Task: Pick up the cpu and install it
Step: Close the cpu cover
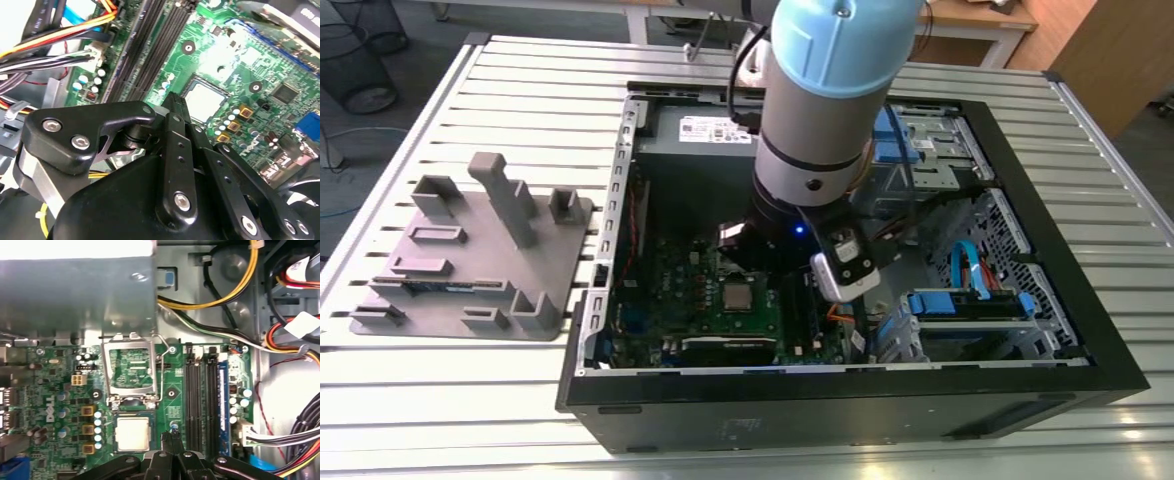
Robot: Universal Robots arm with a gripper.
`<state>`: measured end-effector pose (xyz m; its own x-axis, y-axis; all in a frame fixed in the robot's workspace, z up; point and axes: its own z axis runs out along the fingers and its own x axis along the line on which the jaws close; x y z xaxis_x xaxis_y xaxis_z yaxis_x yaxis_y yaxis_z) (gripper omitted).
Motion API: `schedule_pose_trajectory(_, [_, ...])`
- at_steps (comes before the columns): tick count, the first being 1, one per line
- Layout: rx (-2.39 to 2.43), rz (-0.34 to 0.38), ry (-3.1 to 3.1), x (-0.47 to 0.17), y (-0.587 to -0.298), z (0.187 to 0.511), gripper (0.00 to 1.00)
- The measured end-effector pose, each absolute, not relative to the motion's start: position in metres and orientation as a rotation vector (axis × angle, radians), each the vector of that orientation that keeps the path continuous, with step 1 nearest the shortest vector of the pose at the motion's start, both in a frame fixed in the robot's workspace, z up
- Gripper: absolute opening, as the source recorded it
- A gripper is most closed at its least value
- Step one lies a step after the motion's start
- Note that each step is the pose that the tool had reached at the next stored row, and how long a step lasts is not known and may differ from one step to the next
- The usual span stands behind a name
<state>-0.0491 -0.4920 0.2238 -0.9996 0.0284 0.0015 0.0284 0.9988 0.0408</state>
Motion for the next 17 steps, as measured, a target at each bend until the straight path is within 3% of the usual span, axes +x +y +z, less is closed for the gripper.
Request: schedule_pose_trajectory(17, [0.044, -0.076, -3.153, -0.0447, -0.4827, 0.2233, 0.11])
